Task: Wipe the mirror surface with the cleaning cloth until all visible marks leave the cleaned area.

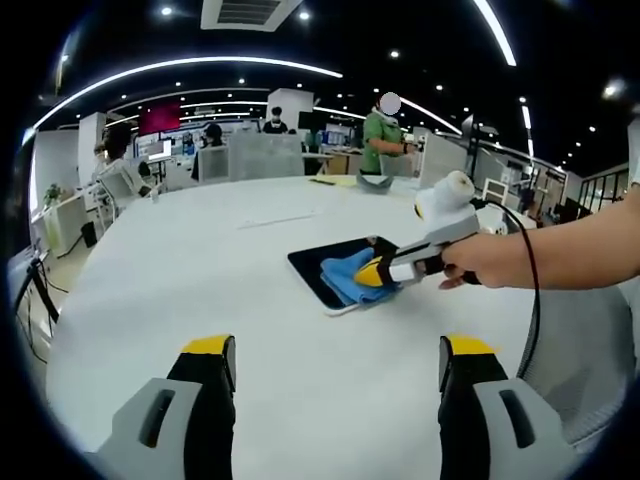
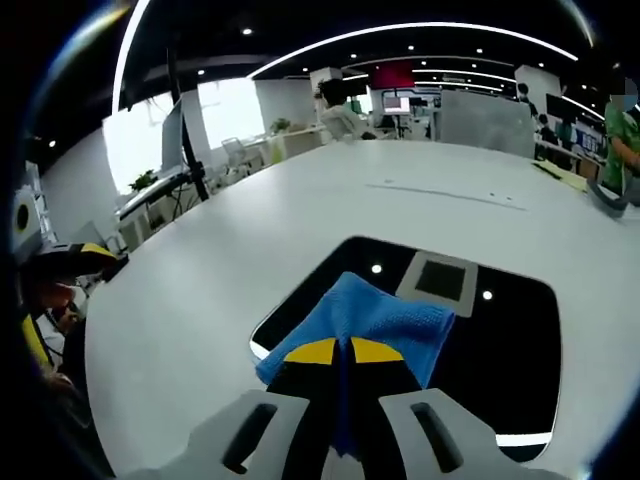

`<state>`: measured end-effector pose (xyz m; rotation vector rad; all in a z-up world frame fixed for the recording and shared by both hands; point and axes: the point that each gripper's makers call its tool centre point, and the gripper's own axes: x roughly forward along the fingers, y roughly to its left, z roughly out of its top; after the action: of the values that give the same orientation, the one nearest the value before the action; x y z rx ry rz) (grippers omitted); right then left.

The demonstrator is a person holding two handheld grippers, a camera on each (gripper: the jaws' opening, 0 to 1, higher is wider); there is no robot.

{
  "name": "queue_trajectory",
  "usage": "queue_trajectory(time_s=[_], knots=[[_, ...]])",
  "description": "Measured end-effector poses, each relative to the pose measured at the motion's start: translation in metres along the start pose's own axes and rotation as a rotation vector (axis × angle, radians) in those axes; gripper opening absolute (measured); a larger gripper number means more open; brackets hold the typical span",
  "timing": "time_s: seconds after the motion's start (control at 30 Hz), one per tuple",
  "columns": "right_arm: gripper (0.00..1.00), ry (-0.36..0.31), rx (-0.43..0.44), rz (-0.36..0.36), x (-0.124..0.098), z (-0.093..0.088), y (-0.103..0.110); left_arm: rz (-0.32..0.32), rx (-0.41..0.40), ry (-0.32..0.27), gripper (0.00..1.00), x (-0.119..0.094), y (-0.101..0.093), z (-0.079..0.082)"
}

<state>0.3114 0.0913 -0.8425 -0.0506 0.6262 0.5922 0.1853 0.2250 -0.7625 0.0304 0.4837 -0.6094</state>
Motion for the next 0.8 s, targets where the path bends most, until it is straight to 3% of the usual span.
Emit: queue_trajectory(time_s=[0.8], knots=[[0.00,-0.021,0.063,-0.064,-0.023,-0.011,-0.032,-0.019,0.011,0.005,0.84,0.005,-0.007,0.001]])
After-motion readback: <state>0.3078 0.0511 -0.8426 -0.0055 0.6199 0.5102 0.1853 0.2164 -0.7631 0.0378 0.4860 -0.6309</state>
